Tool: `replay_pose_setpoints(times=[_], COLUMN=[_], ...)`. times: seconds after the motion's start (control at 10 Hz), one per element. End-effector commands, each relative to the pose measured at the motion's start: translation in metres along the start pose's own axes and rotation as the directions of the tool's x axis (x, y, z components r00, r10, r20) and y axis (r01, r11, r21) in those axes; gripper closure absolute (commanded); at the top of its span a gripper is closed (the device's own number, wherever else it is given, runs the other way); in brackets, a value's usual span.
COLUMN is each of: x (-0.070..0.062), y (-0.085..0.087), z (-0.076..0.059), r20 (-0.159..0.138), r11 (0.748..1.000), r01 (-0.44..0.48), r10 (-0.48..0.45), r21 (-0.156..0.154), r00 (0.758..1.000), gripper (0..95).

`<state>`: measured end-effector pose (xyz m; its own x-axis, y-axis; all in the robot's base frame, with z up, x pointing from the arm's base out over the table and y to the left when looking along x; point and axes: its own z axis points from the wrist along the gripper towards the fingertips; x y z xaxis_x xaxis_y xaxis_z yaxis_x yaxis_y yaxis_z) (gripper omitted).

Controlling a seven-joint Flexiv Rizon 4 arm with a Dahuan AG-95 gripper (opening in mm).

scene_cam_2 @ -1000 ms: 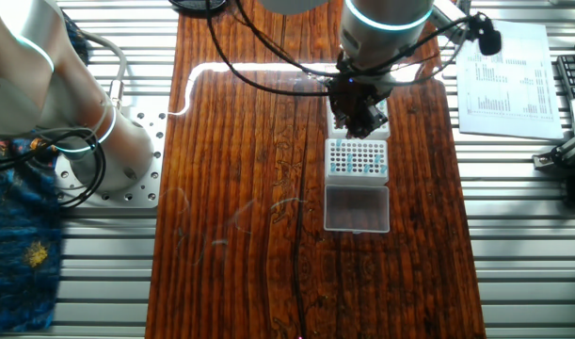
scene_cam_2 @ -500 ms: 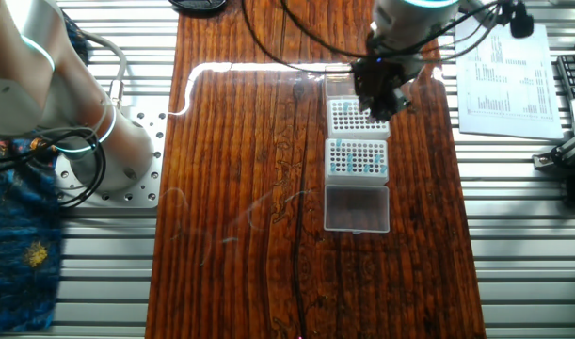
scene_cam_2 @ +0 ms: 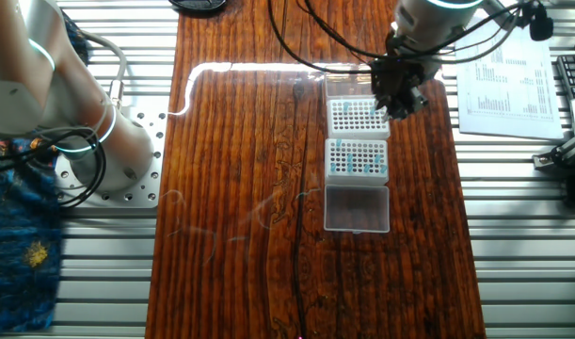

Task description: Transfer all medium pipette tips from one holder to another

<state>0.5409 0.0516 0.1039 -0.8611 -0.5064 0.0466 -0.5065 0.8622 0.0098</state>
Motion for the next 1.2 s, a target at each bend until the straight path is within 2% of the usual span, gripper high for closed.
replay_pose_setpoints(times=[0.1,0.4,1.2], x=[-0.002,-0.006,-0.007], y=[0.005,0.016,0.022], z=[0.004,0.013,0.022], r20=[0.003,0.001,-0.007], r11=[1.0,0.999,0.999], r01=[-0.018,-0.04,-0.045], r10=[0.018,0.04,0.045], r21=[-0.01,-0.01,-0.005], r00=[1.0,0.999,0.999], gripper=[76.0,76.0,76.0])
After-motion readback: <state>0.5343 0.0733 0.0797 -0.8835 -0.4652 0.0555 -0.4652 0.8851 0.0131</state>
